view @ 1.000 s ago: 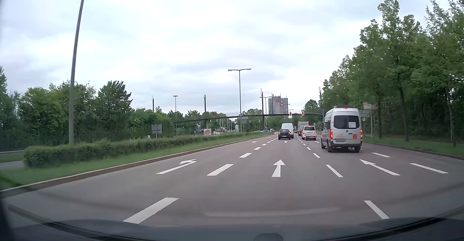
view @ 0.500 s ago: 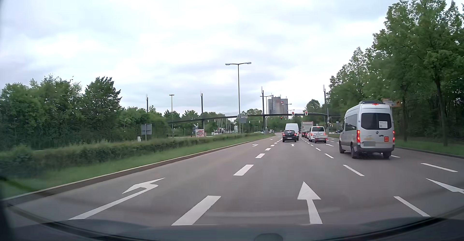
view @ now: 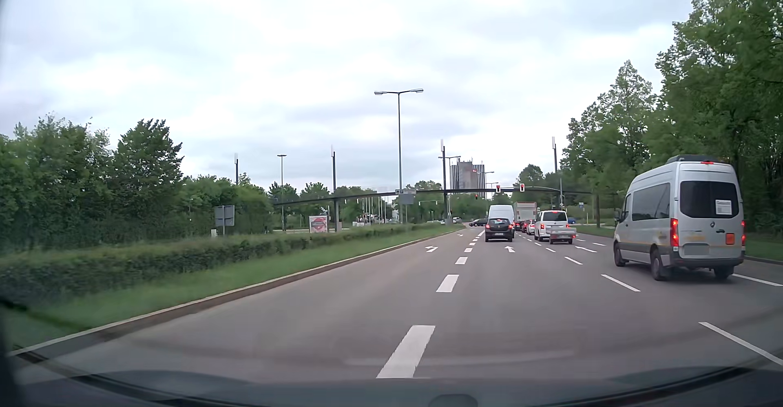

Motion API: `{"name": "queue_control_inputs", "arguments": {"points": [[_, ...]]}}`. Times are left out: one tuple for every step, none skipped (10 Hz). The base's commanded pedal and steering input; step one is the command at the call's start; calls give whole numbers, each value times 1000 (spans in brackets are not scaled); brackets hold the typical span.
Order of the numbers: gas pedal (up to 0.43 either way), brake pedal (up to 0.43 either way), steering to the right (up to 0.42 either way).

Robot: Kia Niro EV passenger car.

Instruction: Follow the waypoints while adhering to traffic rules and regulations

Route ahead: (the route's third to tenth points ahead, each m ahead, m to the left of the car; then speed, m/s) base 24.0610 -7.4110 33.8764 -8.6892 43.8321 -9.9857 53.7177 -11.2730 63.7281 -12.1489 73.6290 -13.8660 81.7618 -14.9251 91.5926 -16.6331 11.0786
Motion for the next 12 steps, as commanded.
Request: {"name": "queue_control_inputs", "arguments": {"points": [[67, 0, 4], [67, 0, 5], [59, 0, 6], [47, 0, 6], [47, 0, 6], [39, 0, 6], [8, 0, 8], [8, 0, 10], [8, 0, 13], [8, 0, 15], [8, 0, 17], [8, 0, 22]]}}
